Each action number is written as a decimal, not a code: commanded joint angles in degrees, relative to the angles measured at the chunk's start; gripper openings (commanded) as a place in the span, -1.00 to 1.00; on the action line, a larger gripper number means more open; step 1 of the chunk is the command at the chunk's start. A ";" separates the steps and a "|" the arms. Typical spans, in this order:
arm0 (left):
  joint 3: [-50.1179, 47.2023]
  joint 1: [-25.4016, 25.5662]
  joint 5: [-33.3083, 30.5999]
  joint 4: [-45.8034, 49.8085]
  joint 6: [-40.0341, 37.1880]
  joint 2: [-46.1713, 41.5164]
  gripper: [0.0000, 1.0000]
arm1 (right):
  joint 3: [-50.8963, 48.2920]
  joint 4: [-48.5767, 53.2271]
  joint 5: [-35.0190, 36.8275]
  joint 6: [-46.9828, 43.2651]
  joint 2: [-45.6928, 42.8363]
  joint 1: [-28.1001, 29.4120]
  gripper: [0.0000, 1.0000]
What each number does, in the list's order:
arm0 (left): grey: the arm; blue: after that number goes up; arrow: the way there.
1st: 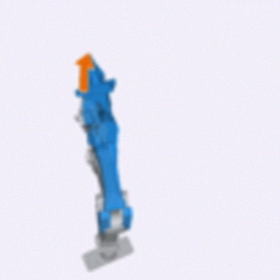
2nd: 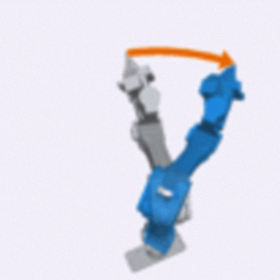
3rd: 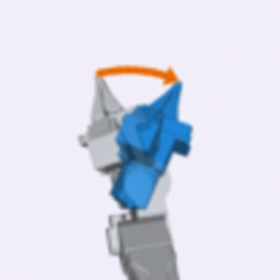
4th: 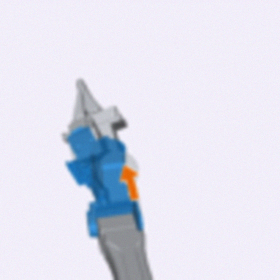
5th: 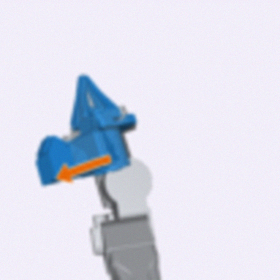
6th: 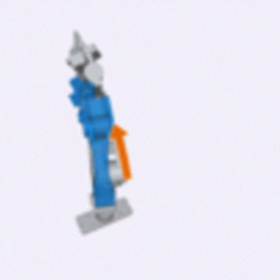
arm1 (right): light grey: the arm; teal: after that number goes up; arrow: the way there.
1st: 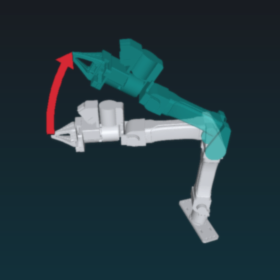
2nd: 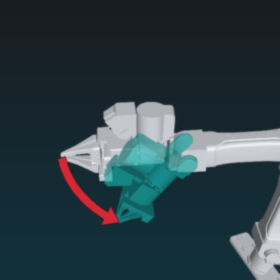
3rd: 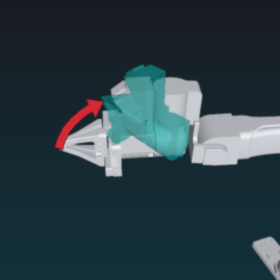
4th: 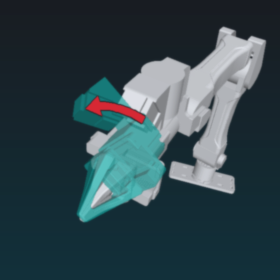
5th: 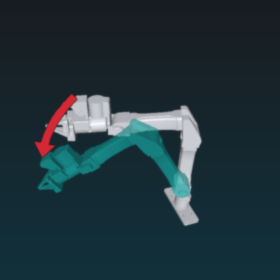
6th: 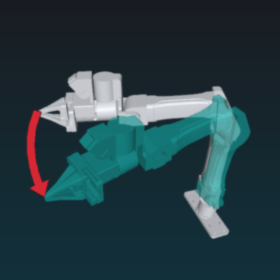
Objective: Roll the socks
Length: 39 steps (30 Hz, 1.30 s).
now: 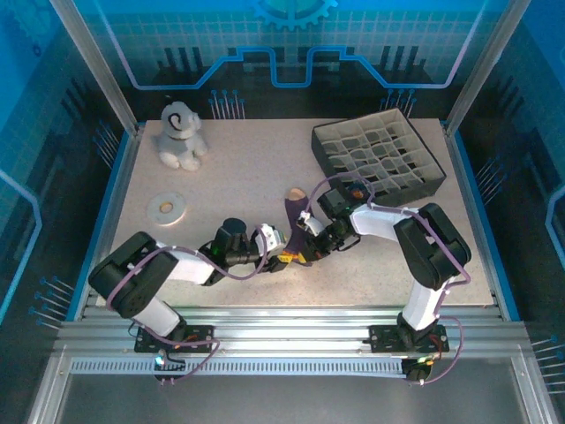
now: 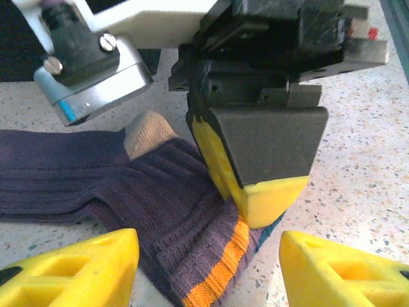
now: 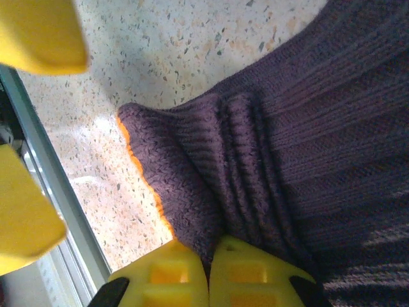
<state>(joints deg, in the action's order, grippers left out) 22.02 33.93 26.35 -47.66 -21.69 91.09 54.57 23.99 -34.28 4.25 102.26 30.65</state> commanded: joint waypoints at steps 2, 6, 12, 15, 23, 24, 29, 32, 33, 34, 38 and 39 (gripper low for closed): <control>-0.70 -0.51 2.01 -12.70 2.48 4.97 0.17 | -0.24 3.26 -2.10 1.25 1.20 -1.35 -1.00; -0.41 -1.39 3.37 -14.04 2.03 8.75 0.17 | -0.55 2.99 -2.70 1.37 0.99 -2.03 -1.00; 1.15 -4.04 9.84 -12.22 1.25 12.24 0.15 | -0.16 3.39 -3.07 1.55 1.93 -2.50 -1.00; 2.67 -4.42 12.61 -7.90 -0.68 12.62 0.12 | -0.34 3.15 -3.07 1.79 1.89 -2.92 -1.00; 6.54 -4.47 17.29 2.56 -5.38 12.56 -0.04 | -0.60 2.55 -3.05 2.16 2.29 -3.35 -1.00; 7.20 -4.34 17.97 4.34 -5.99 12.60 -0.10 | -0.60 2.41 -3.07 2.16 2.25 -3.41 -1.00; 8.11 -4.32 18.42 7.53 -7.49 12.98 -0.12 | -0.95 1.98 -3.57 2.26 2.08 -3.63 -1.00; 9.78 -4.25 19.65 11.33 -8.31 13.26 -0.19 | -1.04 1.85 -4.02 2.17 2.08 -3.84 -1.00; 10.28 -4.15 19.71 12.93 -8.82 13.24 -0.26 | -1.04 1.87 -4.03 2.16 2.07 -3.82 -1.00; 10.57 -4.16 19.88 13.85 -9.02 13.19 -0.36 | -1.04 1.81 -4.10 2.16 2.11 -3.79 -1.00; 10.26 -4.09 20.19 14.28 -8.13 12.16 -0.82 | -1.43 1.27 -4.13 2.23 1.56 -4.00 -1.00; 10.16 -4.05 20.33 14.62 -7.89 11.77 -0.92 | -1.69 1.07 -3.96 2.32 1.31 -4.05 -1.00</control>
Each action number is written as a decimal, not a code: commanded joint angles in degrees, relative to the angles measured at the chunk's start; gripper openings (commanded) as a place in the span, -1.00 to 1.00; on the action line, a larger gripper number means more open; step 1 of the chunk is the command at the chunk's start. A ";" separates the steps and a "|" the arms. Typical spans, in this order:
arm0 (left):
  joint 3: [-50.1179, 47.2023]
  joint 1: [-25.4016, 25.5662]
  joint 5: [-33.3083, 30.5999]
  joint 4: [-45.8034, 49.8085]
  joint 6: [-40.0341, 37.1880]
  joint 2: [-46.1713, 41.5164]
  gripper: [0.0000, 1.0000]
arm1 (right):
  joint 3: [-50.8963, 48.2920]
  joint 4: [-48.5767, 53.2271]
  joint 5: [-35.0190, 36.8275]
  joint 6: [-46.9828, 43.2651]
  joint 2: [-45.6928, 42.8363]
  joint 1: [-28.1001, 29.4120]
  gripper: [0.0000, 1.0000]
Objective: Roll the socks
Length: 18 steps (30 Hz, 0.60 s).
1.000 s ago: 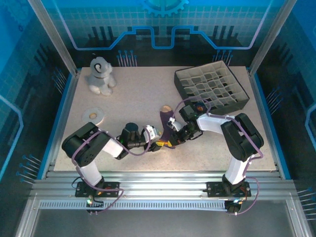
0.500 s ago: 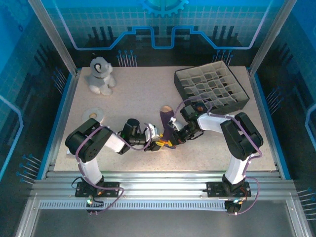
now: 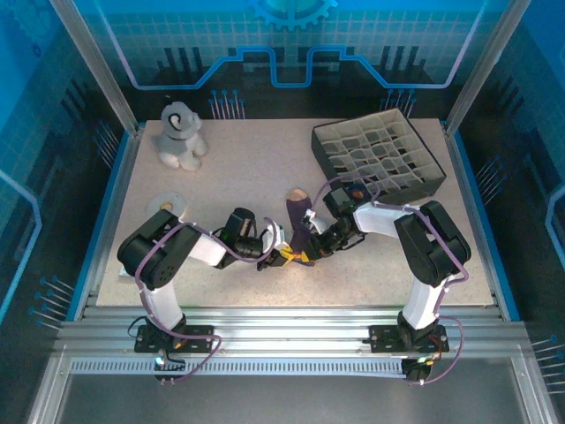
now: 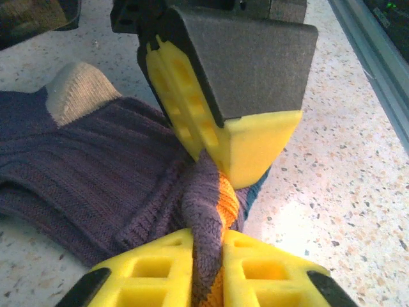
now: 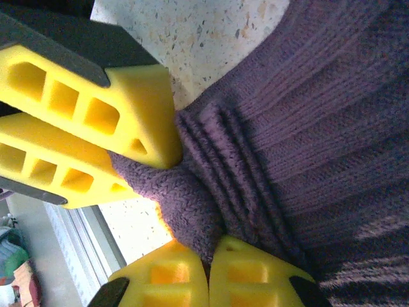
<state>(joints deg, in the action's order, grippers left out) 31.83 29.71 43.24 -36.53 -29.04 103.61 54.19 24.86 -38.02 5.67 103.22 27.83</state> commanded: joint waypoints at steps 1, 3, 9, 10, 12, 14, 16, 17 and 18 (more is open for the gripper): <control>0.33 0.18 3.42 4.10 -0.23 -1.24 -0.99 | -1.52 -0.09 0.02 1.00 0.05 -1.26 -1.00; 0.92 0.24 3.25 6.51 1.64 -2.18 -1.00 | -2.35 -1.21 0.39 1.20 -1.02 -1.34 -0.87; 5.23 0.20 2.08 17.77 8.30 -3.50 -1.00 | -6.90 -5.60 3.11 3.09 -5.69 -1.73 -0.27; 6.14 0.23 1.66 19.51 9.78 -3.51 -1.00 | -7.52 -6.08 3.76 3.28 -6.47 -1.75 -0.23; 7.30 0.20 1.49 21.54 12.28 -3.64 -1.00 | -9.02 -7.53 4.89 3.79 -8.09 -1.76 -0.19; 8.06 0.13 1.23 22.10 15.23 -3.54 -1.00 | -10.76 -9.37 5.77 4.40 -9.70 -1.78 -0.12; 9.23 -0.03 1.23 23.36 17.93 -2.76 -1.00 | -11.96 -11.20 6.09 4.93 -10.81 -1.77 -0.10; 10.35 -0.17 1.16 25.21 19.15 -2.09 -1.00 | -12.53 -11.98 6.07 5.20 -11.18 -1.79 -0.09; 11.83 -0.34 1.51 27.85 19.73 -1.46 -1.00 | -12.78 -12.71 5.83 5.40 -11.11 -1.80 -0.08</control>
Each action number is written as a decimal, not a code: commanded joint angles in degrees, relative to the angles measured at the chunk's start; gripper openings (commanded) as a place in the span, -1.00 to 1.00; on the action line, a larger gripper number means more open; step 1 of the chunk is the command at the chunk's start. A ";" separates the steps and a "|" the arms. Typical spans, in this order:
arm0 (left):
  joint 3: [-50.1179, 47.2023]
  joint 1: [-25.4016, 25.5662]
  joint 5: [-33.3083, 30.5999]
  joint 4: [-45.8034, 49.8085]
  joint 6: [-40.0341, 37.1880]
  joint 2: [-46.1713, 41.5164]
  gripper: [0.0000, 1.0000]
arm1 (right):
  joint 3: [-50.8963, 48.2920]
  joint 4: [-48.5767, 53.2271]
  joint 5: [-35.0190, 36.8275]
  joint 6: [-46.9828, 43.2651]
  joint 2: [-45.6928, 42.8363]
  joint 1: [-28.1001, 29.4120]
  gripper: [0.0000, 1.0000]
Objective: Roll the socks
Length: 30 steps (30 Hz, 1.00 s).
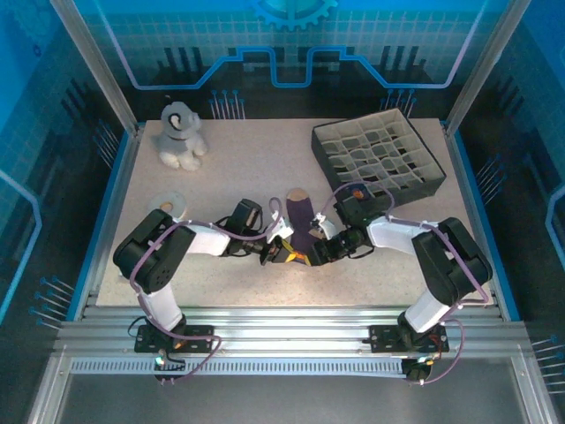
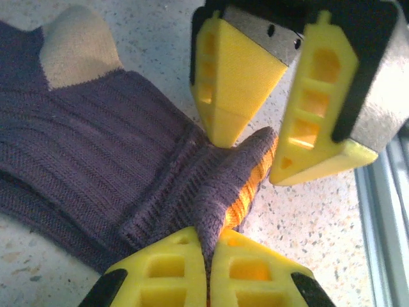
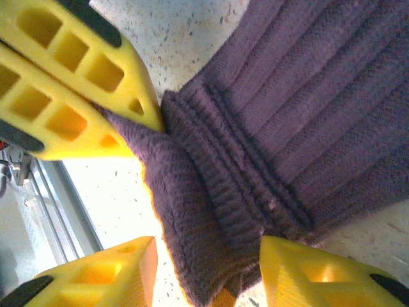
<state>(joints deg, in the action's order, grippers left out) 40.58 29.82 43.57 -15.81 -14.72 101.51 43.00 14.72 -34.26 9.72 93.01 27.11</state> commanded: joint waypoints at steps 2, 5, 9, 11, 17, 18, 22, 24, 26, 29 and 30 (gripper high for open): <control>5.85 -0.49 1.50 11.14 6.77 2.13 -1.00 | -1.95 -3.71 1.38 1.77 -0.53 -1.07 -0.07; 7.11 -0.56 2.00 12.12 8.40 3.15 -1.00 | -2.37 -4.93 1.13 2.51 0.30 -1.08 -0.08; 7.61 -0.68 1.88 12.66 9.34 3.77 -1.00 | -2.38 -5.89 1.46 3.80 1.34 -1.04 -0.17; 7.95 -0.74 1.54 13.69 9.25 4.25 -1.00 | -1.77 -5.13 2.75 4.62 1.99 -1.05 -0.24; 8.21 -1.07 0.72 14.37 9.92 6.27 -1.00 | 1.00 -1.26 6.65 6.41 4.58 -1.05 -0.41; 8.13 -1.01 0.64 14.12 10.03 6.47 -1.00 | 1.73 0.10 7.84 6.53 5.20 -1.06 -0.45; 6.44 -1.04 -0.58 11.97 10.19 6.18 -1.00 | 4.81 6.27 14.24 7.34 7.89 -0.92 -0.53; 5.30 -0.98 -1.48 10.62 9.69 5.61 -1.00 | 6.13 8.66 17.62 8.11 8.81 -0.62 -0.53; 4.34 -0.74 -3.01 10.04 8.89 4.99 -0.97 | 7.02 11.22 20.93 8.61 9.74 -0.13 -0.53; 3.68 -0.31 -5.48 10.01 7.64 4.08 -0.82 | 10.14 14.17 24.12 8.20 11.05 0.86 -0.54; 3.38 0.02 -6.21 9.86 7.08 3.67 -0.82 | 11.23 15.55 25.37 7.84 11.98 1.50 -0.54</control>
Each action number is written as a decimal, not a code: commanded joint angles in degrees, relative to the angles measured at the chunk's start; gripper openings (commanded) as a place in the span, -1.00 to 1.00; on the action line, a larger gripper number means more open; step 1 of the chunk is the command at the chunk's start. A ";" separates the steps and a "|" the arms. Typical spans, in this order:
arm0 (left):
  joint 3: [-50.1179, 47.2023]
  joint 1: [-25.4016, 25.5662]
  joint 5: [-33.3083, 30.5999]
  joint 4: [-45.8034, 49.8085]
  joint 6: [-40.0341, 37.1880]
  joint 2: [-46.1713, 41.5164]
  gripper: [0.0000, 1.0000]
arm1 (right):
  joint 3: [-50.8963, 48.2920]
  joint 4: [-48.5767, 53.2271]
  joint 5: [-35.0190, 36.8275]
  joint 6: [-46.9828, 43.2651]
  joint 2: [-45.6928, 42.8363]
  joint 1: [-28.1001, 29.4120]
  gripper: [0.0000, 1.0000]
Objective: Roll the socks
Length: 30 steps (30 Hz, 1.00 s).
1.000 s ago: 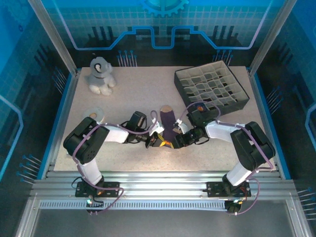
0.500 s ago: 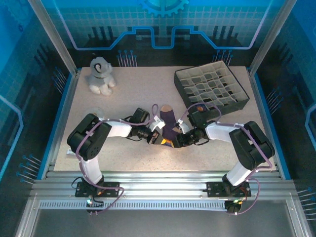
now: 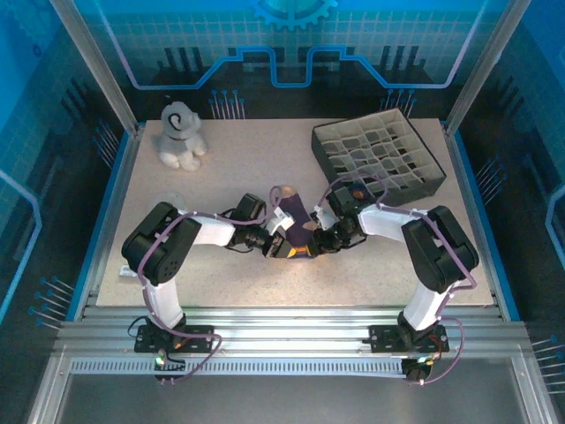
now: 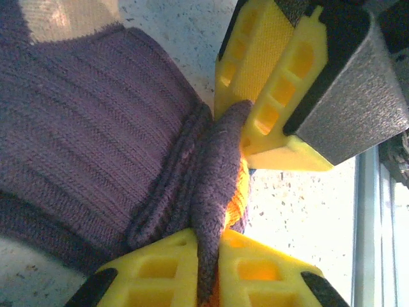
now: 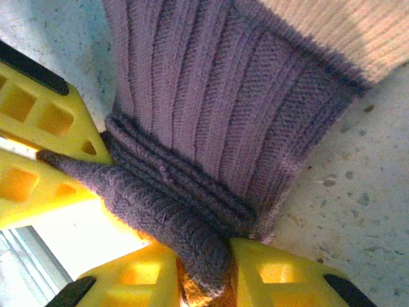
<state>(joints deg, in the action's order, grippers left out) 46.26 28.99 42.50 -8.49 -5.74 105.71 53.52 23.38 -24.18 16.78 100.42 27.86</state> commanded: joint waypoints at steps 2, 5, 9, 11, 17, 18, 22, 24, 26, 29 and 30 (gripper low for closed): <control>-2.83 1.53 -6.62 2.10 -2.83 -1.15 -0.81 | 2.39 8.67 16.72 0.10 6.09 1.86 -0.53; -3.08 2.05 -8.31 1.90 -3.12 -1.06 -0.81 | 4.50 10.06 17.52 -0.75 8.14 3.80 -0.46; -4.46 2.74 -11.98 -0.42 -2.30 -1.57 -0.58 | 5.86 10.93 18.20 -1.40 9.49 5.98 -0.35; -6.38 3.37 -12.96 -3.44 -3.60 -2.98 -0.45 | 6.21 11.62 18.38 -1.56 10.43 6.30 -0.35; -9.06 5.47 -15.18 -5.82 -10.35 -8.71 -0.27 | 7.53 13.83 18.44 -1.82 12.98 6.12 -0.36; -9.16 5.63 -15.20 -5.64 -11.18 -9.43 -0.23 | 7.87 14.18 18.39 -1.83 13.48 6.10 -0.36; -9.82 5.83 -15.10 -5.74 -14.28 -12.99 -0.11 | 9.26 15.43 18.12 -2.27 15.03 6.16 -0.37; -10.38 5.88 -14.70 -6.09 -15.95 -15.07 -0.03 | 9.30 15.59 18.19 -2.27 15.07 6.09 -0.37; -11.38 5.92 -14.26 -6.85 -18.17 -17.54 0.02 | 9.42 15.78 18.19 -2.27 14.98 6.09 -0.38; -12.23 5.94 -13.79 -6.17 -21.64 -21.67 0.05 | 9.79 16.26 18.41 -2.45 15.07 5.98 -0.38; -12.54 5.98 -13.56 -5.79 -22.94 -23.06 0.05 | 9.78 16.28 18.42 -2.57 15.09 5.93 -0.38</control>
<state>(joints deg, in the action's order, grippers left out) 34.89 34.48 27.83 -15.31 -22.74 86.56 66.92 37.80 -15.59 14.55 108.66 33.10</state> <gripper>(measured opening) 0.522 0.312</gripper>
